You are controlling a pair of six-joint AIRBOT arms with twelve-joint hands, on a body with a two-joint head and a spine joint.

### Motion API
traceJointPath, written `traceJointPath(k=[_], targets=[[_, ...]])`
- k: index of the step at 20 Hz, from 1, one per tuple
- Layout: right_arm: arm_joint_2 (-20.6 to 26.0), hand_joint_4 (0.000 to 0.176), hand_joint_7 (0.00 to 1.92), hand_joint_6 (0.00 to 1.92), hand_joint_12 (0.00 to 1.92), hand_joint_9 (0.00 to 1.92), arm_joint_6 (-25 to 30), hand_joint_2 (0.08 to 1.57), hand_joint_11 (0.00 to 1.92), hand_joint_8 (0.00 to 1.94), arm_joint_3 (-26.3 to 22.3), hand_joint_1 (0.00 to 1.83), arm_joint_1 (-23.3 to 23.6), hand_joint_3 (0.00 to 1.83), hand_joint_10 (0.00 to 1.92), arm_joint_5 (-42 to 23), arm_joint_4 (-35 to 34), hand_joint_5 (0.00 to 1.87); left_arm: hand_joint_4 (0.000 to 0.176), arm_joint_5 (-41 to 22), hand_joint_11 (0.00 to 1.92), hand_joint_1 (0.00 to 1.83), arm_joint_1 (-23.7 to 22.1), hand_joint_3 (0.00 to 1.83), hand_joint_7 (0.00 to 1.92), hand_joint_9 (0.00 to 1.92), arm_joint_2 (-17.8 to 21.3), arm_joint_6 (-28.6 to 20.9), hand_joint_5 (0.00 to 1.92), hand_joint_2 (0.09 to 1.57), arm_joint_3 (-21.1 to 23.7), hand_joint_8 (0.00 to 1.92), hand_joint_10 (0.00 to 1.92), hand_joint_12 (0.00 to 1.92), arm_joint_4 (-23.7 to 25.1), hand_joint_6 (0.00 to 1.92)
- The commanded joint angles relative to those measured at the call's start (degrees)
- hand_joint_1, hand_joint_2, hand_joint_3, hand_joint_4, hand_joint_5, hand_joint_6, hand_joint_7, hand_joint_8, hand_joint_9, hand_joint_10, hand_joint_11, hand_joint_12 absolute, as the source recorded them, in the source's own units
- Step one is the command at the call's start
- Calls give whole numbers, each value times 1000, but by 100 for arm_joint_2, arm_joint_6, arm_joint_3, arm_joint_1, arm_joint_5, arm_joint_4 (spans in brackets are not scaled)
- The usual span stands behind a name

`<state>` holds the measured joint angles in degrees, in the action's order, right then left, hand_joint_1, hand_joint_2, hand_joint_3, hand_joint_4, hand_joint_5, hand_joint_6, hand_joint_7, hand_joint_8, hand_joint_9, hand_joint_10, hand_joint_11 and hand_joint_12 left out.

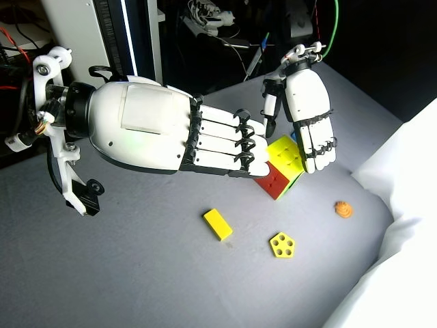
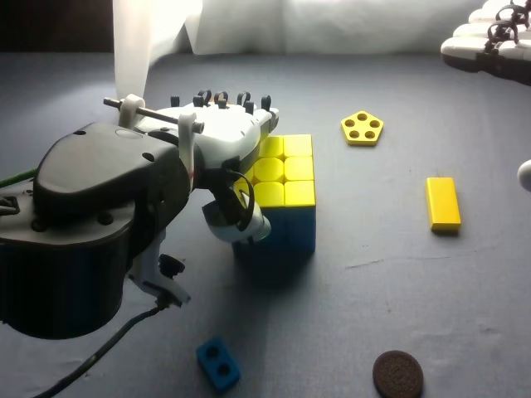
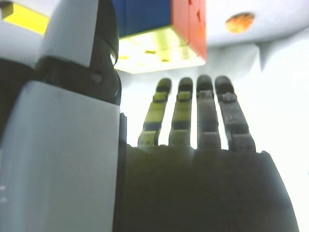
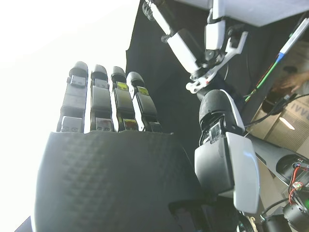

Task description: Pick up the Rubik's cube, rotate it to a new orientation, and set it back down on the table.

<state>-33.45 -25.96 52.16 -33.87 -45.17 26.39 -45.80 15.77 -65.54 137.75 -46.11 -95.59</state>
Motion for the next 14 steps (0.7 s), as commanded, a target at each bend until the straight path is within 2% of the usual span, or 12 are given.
traceJointPath(k=[1, 14], targets=[[14, 0, 0, 0, 0, 0, 5, 1257, 0, 0, -9, 16, 35, 8, 0, -623, -261, 0, 0, -54, 0, 940, -9, 9, 0, 0, 8, -4, 0, 1114, -55, 0, 0, 0, 333, 0], [-2, 0, 0, 0, 0, 0, 3, 1263, 0, 0, -11, 0, 19, 6, 0, -623, -261, 0, 0, 132, 0, 1069, 82, 0, 0, 0, -241, -20, 0, 1051, -448, 0, 0, 0, 293, 0]])
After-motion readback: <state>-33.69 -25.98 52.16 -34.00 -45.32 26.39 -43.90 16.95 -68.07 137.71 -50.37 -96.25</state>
